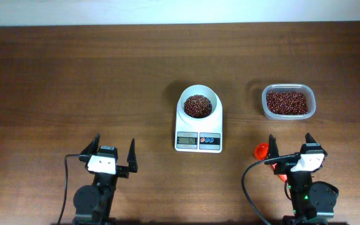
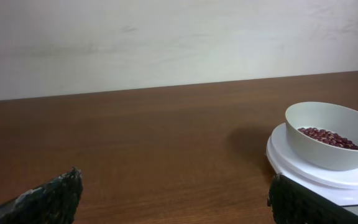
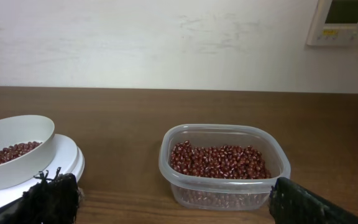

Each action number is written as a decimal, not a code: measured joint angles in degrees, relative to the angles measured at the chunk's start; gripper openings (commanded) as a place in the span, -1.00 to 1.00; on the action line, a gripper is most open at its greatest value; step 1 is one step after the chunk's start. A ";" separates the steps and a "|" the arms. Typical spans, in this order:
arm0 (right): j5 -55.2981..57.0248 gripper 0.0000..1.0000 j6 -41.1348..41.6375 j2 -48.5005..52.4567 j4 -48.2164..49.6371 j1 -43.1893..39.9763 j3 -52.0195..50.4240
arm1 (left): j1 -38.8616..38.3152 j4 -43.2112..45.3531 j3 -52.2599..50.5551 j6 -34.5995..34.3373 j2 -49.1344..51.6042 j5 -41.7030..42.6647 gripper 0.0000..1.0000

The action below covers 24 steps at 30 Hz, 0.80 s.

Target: Scoop and weigh 50g on scale

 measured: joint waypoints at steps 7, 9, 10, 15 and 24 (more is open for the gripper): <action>-0.02 0.98 -0.02 0.00 0.00 0.00 0.00 | 0.00 -0.02 0.00 -0.02 0.00 -0.44 0.98; 0.00 0.98 -0.04 0.00 0.00 0.00 0.00 | 0.00 -0.04 0.00 -0.02 0.00 -0.63 0.98; 0.00 0.98 0.00 0.00 0.00 0.00 0.00 | 0.00 -0.04 0.00 -0.02 0.00 -0.68 0.98; -0.02 0.98 -0.02 0.00 -0.02 0.00 0.00 | 0.00 -0.09 0.00 -0.04 0.00 -1.03 0.98; 0.00 0.98 0.00 0.00 0.00 0.00 0.00 | 0.00 -0.09 0.00 -0.04 0.00 -1.03 0.98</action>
